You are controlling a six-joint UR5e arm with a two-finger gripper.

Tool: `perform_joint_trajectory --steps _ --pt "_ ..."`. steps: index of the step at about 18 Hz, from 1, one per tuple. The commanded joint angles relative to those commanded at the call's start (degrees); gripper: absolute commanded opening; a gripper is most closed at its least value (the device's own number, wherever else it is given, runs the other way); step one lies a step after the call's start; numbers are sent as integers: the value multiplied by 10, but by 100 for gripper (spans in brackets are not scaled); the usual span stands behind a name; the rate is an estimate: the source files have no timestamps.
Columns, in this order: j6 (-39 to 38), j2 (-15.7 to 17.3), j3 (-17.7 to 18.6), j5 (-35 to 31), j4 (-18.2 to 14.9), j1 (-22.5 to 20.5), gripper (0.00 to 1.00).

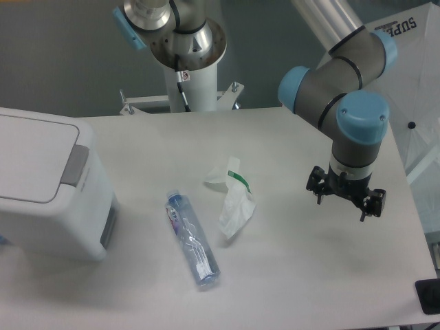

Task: Open the trash can
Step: 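Move the gripper from its start pose toward the white trash can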

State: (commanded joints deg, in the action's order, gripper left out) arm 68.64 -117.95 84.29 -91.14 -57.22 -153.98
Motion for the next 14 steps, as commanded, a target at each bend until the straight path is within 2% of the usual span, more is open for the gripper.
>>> perform_joint_trajectory --steps 5,9,13,14 --pt "-18 0 -2 0 0 0 100" --pt "-138 -2 -9 4 -1 2 100" --pt "-168 4 3 33 -4 6 100" --pt "-178 17 15 34 -4 6 100"
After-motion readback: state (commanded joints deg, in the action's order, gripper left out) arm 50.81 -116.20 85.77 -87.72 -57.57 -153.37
